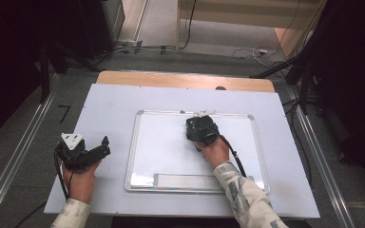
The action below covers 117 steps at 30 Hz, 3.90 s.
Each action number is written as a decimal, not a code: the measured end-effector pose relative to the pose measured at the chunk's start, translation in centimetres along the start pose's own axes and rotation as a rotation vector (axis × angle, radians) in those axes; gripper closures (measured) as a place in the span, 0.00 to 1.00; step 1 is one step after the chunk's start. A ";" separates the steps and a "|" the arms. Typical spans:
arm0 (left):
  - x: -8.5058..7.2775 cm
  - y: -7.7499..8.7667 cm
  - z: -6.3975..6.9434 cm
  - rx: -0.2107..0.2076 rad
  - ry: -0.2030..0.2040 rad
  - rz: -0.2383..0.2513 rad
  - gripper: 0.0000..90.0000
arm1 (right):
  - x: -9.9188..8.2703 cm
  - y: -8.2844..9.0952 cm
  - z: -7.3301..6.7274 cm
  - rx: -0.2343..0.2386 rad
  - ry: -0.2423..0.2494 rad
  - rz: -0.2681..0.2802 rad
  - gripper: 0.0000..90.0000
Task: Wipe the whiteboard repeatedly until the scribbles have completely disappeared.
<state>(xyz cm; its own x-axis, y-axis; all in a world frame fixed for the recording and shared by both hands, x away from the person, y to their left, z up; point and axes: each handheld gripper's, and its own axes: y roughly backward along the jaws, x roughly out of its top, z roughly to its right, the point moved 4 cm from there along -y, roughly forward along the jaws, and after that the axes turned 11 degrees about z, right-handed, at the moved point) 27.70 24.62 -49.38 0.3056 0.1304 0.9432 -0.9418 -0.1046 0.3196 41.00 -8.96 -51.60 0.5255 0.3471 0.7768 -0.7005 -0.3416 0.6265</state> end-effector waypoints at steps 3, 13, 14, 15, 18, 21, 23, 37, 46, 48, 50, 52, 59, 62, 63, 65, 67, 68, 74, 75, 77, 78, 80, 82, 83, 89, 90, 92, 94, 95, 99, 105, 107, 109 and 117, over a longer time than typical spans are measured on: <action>0.0 -0.1 0.0 -0.001 -0.002 -0.002 0.04 | 0.1 -0.1 -0.9 0.017 0.015 -0.002 0.40; 0.0 -0.1 0.0 -0.005 -0.002 -0.003 0.04 | -0.2 0.3 0.1 0.018 -0.005 -0.009 0.40; 0.0 -0.2 0.1 -0.005 -0.002 -0.002 0.04 | -0.3 0.4 0.6 0.008 -0.016 -0.014 0.40; 0.0 -0.2 0.1 -0.006 -0.004 -0.003 0.04 | -0.5 0.5 1.2 -0.003 -0.020 -0.014 0.40; 0.0 -0.2 0.2 -0.008 -0.009 -0.003 0.04 | -0.9 1.0 2.7 -0.025 -0.044 -0.013 0.40; 0.0 -0.3 0.3 -0.008 -0.014 -0.006 0.04 | -1.2 1.2 3.4 -0.032 -0.064 -0.013 0.40; 0.0 -0.3 0.4 -0.007 -0.010 -0.002 0.04 | -1.1 1.1 3.2 -0.045 -0.056 -0.012 0.40; 0.0 -0.2 0.2 -0.005 -0.007 -0.002 0.04 | 0.1 -0.1 -2.3 0.030 -0.001 0.001 0.40; 0.0 -0.2 0.2 -0.006 -0.006 -0.002 0.04 | 0.3 -0.1 -5.4 0.088 0.040 0.008 0.40; 0.0 -0.1 0.1 -0.006 -0.007 -0.002 0.04 | 0.2 0.0 -5.7 0.096 0.051 0.009 0.40; 0.0 -0.1 0.1 -0.004 -0.005 -0.002 0.04 | 0.1 0.2 -5.7 0.110 0.042 0.012 0.40; 0.0 -0.1 0.0 -0.003 -0.004 -0.002 0.04 | -0.1 0.4 -5.6 0.114 0.048 0.010 0.40; -0.1 0.0 0.0 0.001 -0.004 -0.003 0.04 | -0.6 0.9 -3.7 0.094 0.026 0.009 0.40; -0.1 0.0 0.0 0.003 -0.004 -0.004 0.04 | -0.8 1.0 -2.4 0.073 0.008 0.010 0.40; -0.1 0.0 0.0 0.003 -0.006 -0.005 0.04 | -0.9 1.1 -1.9 0.064 0.001 0.009 0.40; -0.2 -0.1 0.0 0.001 -0.007 -0.007 0.04 | -1.0 1.1 -0.8 0.045 -0.013 0.007 0.40; -0.2 -0.1 0.0 0.001 -0.008 -0.008 0.04 | -1.1 1.2 0.3 0.026 -0.030 0.005 0.40; -0.2 -0.1 0.0 0.001 -0.010 -0.011 0.04 | -1.1 1.2 0.9 0.018 -0.037 0.005 0.40; -0.2 -0.2 0.2 0.004 -0.008 -0.012 0.04 | -1.0 0.8 2.8 -0.024 -0.087 0.013 0.40; -0.3 -0.2 0.2 0.004 -0.008 -0.012 0.04 | -0.9 0.7 2.8 -0.029 -0.088 0.016 0.40; -0.3 -0.3 0.2 0.002 -0.008 -0.016 0.04 | -0.7 0.5 2.7 -0.034 -0.090 0.014 0.40; -0.3 -0.3 0.2 0.000 -0.010 -0.019 0.04 | -0.6 0.3 2.6 -0.035 -0.087 0.016 0.40; -0.3 -0.3 0.2 -0.001 -0.005 -0.020 0.04 | -0.3 0.1 2.3 -0.035 -0.087 0.013 0.40; -0.3 -0.4 0.3 -0.003 -0.004 -0.022 0.04 | -0.1 -0.2 1.8 -0.031 -0.081 0.015 0.40; -0.3 -0.4 0.3 -0.003 -0.003 -0.022 0.04 | 0.0 -0.3 1.5 -0.029 -0.077 0.014 0.40; -0.3 -0.4 0.2 -0.004 -0.001 -0.021 0.04 | 0.6 -0.8 -0.5 0.001 -0.050 0.017 0.40; -0.3 -0.4 0.2 -0.003 -0.001 -0.020 0.04 | 0.7 -0.9 -0.8 0.008 -0.041 0.019 0.40; -0.3 -0.4 0.1 -0.002 0.002 -0.019 0.04 | 0.7 -1.0 -1.5 0.018 -0.034 0.018 0.40; -0.3 -0.4 0.1 -0.004 0.004 -0.019 0.04 | 0.8 -1.0 -2.1 0.030 -0.023 0.019 0.40; -0.3 -0.4 0.1 -0.004 0.004 -0.019 0.04 | 0.8 -0.9 -2.5 0.037 -0.020 0.019 0.40; -0.2 -0.3 0.1 -0.004 0.003 -0.019 0.04 | 0.6 -0.6 -3.8 0.065 0.004 0.018 0.40; -0.3 -0.2 0.0 -0.001 0.003 -0.018 0.04 | -0.2 0.4 -4.8 0.100 0.036 0.018 0.40; -0.3 -0.2 -0.1 0.000 0.005 -0.016 0.04 | -0.5 0.7 -4.6 0.101 0.036 0.017 0.40; -0.3 -0.1 -0.1 0.004 0.006 -0.016 0.04 | -0.8 1.0 -4.3 0.104 0.031 0.014 0.40; -0.3 -0.1 -0.2 0.004 0.006 -0.018 0.04 | -1.4 1.7 -1.7 0.072 0.000 0.012 0.40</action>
<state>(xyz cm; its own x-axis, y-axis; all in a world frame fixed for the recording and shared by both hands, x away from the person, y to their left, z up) 27.68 24.77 -49.68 0.3218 0.1384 0.9366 -0.9354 -0.1065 0.3371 38.28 -8.58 -51.78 0.5176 0.3427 0.7840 -0.6700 -0.4077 0.6205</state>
